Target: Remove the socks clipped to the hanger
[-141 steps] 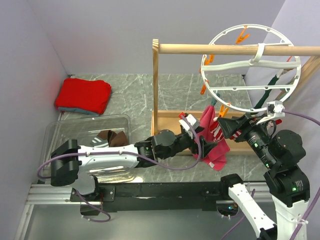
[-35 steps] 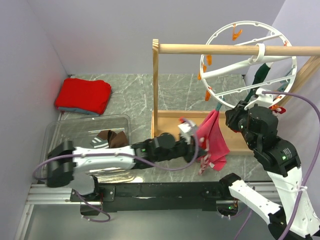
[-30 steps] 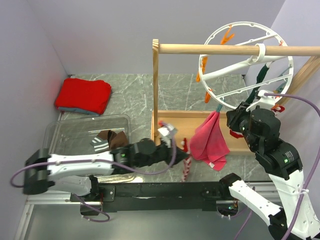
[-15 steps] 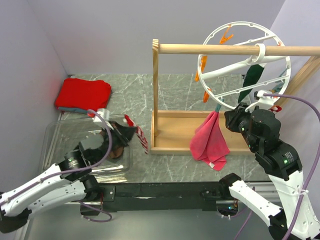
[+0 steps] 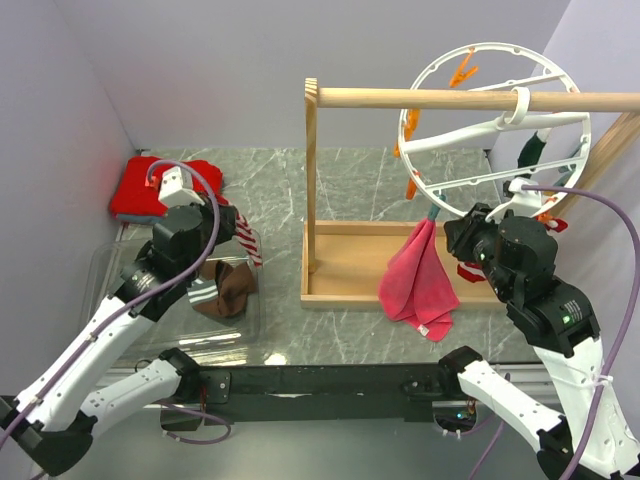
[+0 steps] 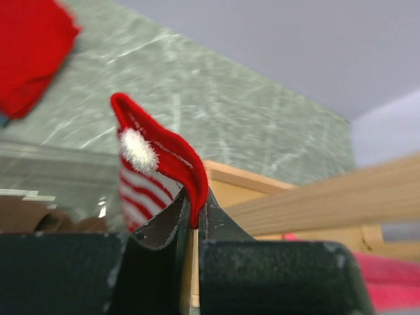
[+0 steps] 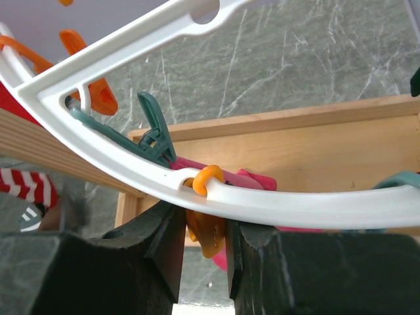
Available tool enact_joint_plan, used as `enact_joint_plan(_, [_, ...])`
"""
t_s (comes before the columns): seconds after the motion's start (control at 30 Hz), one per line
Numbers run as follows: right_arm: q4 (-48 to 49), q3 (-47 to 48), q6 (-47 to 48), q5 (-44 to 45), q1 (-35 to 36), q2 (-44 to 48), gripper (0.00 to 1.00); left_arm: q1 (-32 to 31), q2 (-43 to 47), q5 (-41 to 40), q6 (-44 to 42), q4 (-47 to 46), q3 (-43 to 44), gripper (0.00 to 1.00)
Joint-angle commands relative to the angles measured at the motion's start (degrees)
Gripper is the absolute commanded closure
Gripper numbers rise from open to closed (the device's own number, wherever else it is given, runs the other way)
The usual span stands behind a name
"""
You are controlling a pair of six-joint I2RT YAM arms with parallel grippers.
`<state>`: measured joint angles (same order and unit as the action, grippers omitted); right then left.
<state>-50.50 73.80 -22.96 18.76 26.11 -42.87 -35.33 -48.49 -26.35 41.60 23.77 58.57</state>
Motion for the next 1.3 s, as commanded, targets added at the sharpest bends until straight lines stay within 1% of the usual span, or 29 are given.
enact_joint_plan(0.0, [0.58, 0.29, 1.25, -0.57, 0.35, -0.63, 1.0, 5.18, 1.64, 0.33, 5.32, 4.88, -0.81, 0.99])
enact_joint_plan(0.1, [0.67, 0.2, 1.08, -0.92, 0.26, -0.9, 1.0, 6.85, 4.27, -1.59, 6.9, 6.72, -4.07, 0.99])
enact_joint_plan(0.17, [1.02, -0.32, 1.25, -1.19, 0.26, -0.72, 1.0, 7.64, 6.73, -3.96, 9.71, 9.35, -6.09, 0.99])
enact_joint_plan(0.23, [1.19, -0.85, 1.34, -1.19, 0.35, -0.63, 1.0, 8.08, 9.45, -4.59, 13.91, 11.55, -7.58, 0.99])
enact_joint_plan(0.3, [1.02, -1.11, 1.25, -0.84, 0.26, -0.55, 1.0, 8.26, 11.3, -3.63, 15.61, 12.18, -8.81, 0.99])
enact_joint_plan(0.33, [1.19, -1.55, 1.25, -0.83, 0.26, -0.2, 1.0, 8.17, 12.62, -3.45, 16.31, 12.09, -9.86, 0.96])
enact_joint_plan(0.37, [1.45, -1.73, 1.16, -0.92, 0.35, -0.02, 1.0, 8.17, 12.98, -3.53, 16.49, 12.35, -10.14, 0.84])
enact_joint_plan(0.4, [1.54, -1.73, 1.16, -1.01, 0.26, -0.02, 1.0, 8.17, 13.33, -3.8, 16.49, 13.14, -10.14, 0.15])
enact_joint_plan(0.43, [1.37, -1.56, 1.16, -1.1, 0.35, -0.02, 1.0, 8.17, 13.51, -4.41, 16.84, 14.01, -9.53, 0.04])
enact_joint_plan(0.5, [0.84, -1.2, 1.16, -1.01, 0.26, -0.02, 1.0, 8.26, 13.86, -6.33, 17.8, 17.08, -8.04, 0.04])
enact_joint_plan(0.63, [0.58, -1.03, 0.81, -0.92, 0.26, 0.51, 1.0, 8.26, 16.75, -8.89, 17.9, 19.29, -4.35, 0.04])
enact_joint_plan(0.77, [0.14, -1.2, 0.46, -1.1, 0.17, 1.04, 1.0, 8.17, 18.34, -10.39, 16.05, 19.91, -1.88, 0.04])
enact_joint_plan(0.8, [0.05, -1.2, 0.37, -1.1, 0.17, 1.12, 1.0, 8.17, 18.6, -10.56, 16.49, 20.0, -1.27, 0.04])
enact_joint_plan(0.87, [0.23, -1.29, 0.11, -1.27, 0.26, 1.12, 1.0, 8.26, 20.18, -7.59, 15.09, 15.45, -2.31, 0.04])
enact_joint_plan(0.93, [0.31, -1.47, -0.07, -1.54, 0.26, 0.78, 1.0, 8.26, 21.94, -2.24, 11.4, 9.22, -6.17, 0.04])
enact_joint_plan(0.97, [0.31, -1.38, 0.02, -1.89, 0.26, 0.6, 1.0, 8.17, 22.12, 3.87, 10.87, 3.97, -7.4, 0.02])
enact_joint_plan(1.03, [0.23, -0.85, 0.02, -2.41, 0.26, -0.01, 1.0, 8.17, 21.43, 9.53, 11.3, -0.9, -10.56, 0.04])
enact_joint_plan(1.07, [0.31, -0.68, 0.11, -3.03, 0.26, -0.28, 1.0, 8.17, 20.72, 16.0, 11.83, -5.18, -11.45, 0.07])
enact_joint_plan(1.1, [0.31, -0.41, 0.11, -3.38, 0.26, -0.28, 1.0, 8.17, 19.76, 19.02, 12.88, -7.49, -12.15, 0.13])
enact_joint_plan(1.17, [0.66, -0.15, 0.2, -4.43, 0.26, -0.72, 0.99, 8.17, 16.33, 25.88, 13.67, -13.28, -14.26, 0.19])
enact_joint_plan(1.2, [0.67, 0.29, 0.11, -4.87, 0.26, -0.81, 0.99, 8.17, 15.1, 33.13, 15.42, -19.05, -14.88, 0.23])
enact_joint_plan(1.27, [1.02, 0.64, 0.02, -5.58, 0.26, -1.07, 0.99, 7.04, 11.32, 38.98, 17.19, -26.81, -17.16, 0.28])
